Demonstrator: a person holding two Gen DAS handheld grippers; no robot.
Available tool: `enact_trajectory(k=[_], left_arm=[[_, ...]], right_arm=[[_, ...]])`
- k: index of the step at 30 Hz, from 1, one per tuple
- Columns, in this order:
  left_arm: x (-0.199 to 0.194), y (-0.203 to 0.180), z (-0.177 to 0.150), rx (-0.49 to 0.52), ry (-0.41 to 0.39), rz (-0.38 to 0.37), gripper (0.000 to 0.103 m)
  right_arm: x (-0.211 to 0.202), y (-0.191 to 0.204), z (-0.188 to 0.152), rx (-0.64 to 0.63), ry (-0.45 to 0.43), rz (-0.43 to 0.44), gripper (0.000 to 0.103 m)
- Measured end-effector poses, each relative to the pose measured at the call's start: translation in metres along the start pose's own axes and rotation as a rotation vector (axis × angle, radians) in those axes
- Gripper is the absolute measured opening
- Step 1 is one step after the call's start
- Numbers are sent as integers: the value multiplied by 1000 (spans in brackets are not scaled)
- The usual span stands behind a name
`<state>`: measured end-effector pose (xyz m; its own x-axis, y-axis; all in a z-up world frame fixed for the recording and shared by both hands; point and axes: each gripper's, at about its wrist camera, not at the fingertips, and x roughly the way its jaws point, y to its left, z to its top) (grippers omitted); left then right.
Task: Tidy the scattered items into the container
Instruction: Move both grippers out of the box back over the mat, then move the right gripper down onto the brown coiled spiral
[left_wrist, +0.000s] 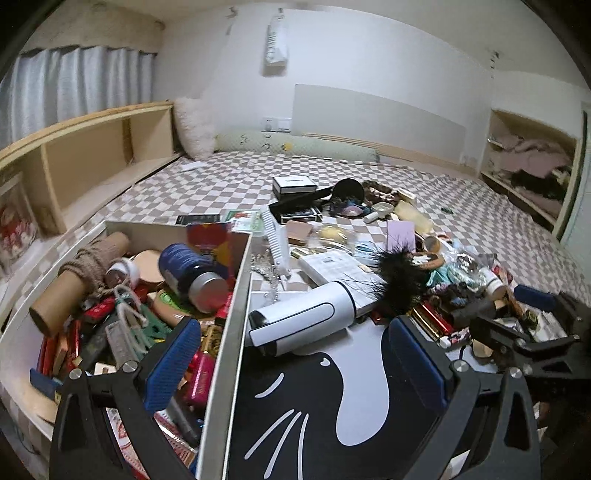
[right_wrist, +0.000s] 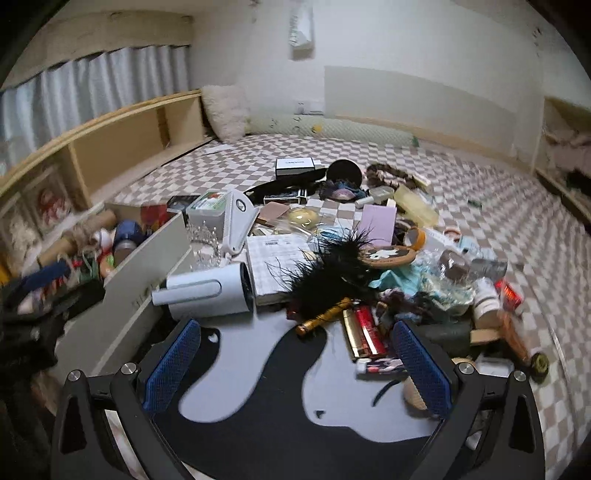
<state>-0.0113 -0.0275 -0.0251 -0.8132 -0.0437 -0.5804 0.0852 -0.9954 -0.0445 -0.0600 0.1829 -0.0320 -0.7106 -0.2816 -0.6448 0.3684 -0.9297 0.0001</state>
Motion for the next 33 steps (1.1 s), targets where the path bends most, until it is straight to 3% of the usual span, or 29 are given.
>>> enact_trajectory(k=[6, 12, 22, 33], left_arm=[[16, -15, -7, 23, 23, -42, 102], [34, -31, -18, 38, 67, -74, 102], [61, -55, -43, 18, 143, -198, 102], [72, -77, -59, 59, 187, -248, 102]], right_arm=[[11, -19, -15, -21, 65, -41, 103], [31, -48, -31, 56, 175, -55, 103], [30, -85, -51, 105, 156, -124, 103], [30, -132, -67, 175, 169, -258, 103]])
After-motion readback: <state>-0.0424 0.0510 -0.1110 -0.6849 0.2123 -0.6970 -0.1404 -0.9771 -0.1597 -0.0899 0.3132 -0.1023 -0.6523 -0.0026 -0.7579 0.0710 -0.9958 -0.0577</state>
